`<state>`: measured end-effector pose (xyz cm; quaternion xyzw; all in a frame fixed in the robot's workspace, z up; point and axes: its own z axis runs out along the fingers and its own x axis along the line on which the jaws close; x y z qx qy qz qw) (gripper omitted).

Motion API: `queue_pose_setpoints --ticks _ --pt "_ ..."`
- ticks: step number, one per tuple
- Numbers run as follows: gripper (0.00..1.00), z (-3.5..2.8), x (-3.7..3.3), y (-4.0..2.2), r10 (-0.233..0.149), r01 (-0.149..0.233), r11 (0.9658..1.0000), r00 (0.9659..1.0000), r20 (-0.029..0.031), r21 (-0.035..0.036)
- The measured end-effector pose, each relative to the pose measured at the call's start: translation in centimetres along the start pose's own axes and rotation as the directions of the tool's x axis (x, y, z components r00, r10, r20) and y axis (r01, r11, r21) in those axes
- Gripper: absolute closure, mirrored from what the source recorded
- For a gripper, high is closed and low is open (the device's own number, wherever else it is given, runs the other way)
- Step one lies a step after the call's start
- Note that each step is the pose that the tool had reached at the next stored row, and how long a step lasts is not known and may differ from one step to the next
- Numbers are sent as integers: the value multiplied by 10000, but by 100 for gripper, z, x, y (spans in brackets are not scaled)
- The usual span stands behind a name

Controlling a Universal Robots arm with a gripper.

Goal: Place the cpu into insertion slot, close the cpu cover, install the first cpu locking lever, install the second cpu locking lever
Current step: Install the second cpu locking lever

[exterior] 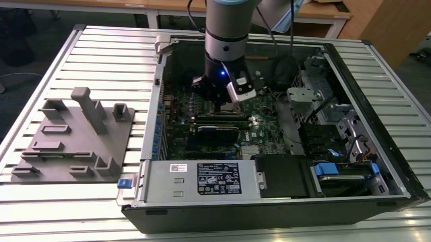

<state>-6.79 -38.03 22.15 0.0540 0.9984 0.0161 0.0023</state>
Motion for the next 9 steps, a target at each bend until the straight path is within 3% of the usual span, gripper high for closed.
queue_pose_setpoints --ticks 9 --pt "89 40 34 -6 1 -1 10000 10000 0 1"
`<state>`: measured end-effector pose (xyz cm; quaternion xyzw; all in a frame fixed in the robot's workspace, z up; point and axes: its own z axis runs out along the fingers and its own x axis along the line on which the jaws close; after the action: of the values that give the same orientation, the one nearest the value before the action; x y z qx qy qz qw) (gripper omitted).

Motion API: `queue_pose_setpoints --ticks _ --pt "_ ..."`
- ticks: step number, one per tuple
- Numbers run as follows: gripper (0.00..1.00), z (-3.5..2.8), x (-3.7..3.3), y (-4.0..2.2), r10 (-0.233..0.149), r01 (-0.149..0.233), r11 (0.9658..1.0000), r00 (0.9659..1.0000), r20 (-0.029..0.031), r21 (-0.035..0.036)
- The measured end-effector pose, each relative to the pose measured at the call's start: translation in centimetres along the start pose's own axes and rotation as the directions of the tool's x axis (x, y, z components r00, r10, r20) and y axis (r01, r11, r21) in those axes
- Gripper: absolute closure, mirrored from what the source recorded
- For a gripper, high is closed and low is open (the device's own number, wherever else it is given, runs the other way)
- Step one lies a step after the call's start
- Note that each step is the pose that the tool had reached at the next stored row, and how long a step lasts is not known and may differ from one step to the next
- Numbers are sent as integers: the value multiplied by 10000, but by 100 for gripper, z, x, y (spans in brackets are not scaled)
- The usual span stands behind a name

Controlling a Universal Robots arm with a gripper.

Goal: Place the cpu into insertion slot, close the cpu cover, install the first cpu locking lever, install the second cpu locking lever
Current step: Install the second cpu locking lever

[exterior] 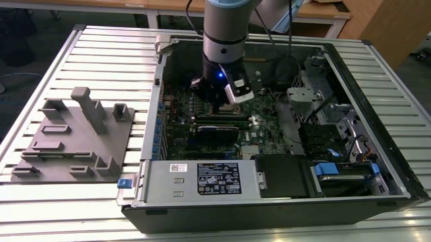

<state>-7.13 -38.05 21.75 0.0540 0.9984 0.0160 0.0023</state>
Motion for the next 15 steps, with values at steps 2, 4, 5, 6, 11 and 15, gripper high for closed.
queue_pose_setpoints --ticks 2,4,5,6,11,15 --pt "89 3 0 0 -2 2 10000 10000 0 0" --pt "89 29 1 0 -1 1 10000 10000 1 -3" --pt "89 36 1 -1 0 0 10000 10000 1 -2" --pt "89 36 1 -1 0 0 10000 10000 0 0" --pt "89 37 1 -1 -1 1 10000 10000 1 -1" --pt "89 39 1 -1 0 0 10000 10000 1 -1"
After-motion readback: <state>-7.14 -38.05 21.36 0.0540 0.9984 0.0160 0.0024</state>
